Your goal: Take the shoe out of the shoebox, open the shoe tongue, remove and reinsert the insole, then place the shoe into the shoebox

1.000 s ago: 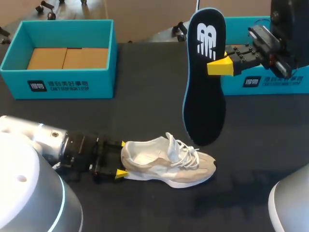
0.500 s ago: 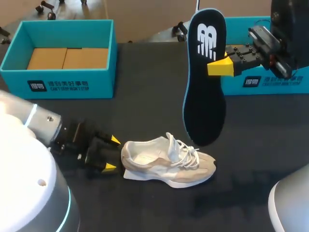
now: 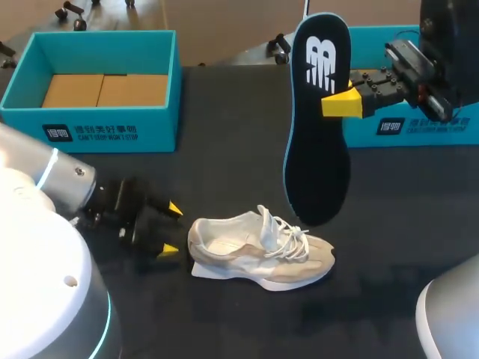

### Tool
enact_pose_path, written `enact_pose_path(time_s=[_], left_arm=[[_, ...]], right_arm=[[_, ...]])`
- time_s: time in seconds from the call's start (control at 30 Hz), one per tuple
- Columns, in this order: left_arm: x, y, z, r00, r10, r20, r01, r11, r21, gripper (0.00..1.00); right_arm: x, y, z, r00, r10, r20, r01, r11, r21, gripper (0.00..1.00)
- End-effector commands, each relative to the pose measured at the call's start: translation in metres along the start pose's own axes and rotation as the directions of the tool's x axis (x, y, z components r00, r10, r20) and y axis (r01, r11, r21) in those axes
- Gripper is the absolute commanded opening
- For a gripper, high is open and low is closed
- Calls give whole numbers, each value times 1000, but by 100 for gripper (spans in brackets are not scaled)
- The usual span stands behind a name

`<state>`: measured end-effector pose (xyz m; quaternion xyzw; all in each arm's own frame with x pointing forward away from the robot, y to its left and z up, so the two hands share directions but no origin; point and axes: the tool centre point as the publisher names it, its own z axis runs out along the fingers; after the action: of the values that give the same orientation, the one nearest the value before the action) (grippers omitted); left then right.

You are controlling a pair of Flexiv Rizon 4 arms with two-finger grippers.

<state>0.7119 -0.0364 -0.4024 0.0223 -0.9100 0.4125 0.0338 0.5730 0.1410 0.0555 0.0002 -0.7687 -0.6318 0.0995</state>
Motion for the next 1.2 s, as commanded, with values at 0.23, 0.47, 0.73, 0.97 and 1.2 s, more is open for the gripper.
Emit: enact_pose_path(time_s=[0.23,0.47,0.73,0.97,1.2], left_arm=[[12,-19,-21,995,98,-26,-101,929,-356,100],[12,-19,-21,995,98,-26,-101,929,-356,100],[15,-31,-16,998,56,-43,-69,888,-454,100],[18,-49,-13,999,33,-18,-37,778,-627,100],[18,-49,-13,999,33,-18,-37,778,-627,100]], right_arm=[[-2,1,2,1000,2,-2,-2,1000,4,0],[-2,1,2,1000,2,-2,-2,1000,4,0],[-2,1,2,1000,2,-2,-2,1000,4,0],[-2,1,2,1000,2,-2,-2,1000,4,0],[-2,1,2,1000,2,-2,-2,1000,4,0]])
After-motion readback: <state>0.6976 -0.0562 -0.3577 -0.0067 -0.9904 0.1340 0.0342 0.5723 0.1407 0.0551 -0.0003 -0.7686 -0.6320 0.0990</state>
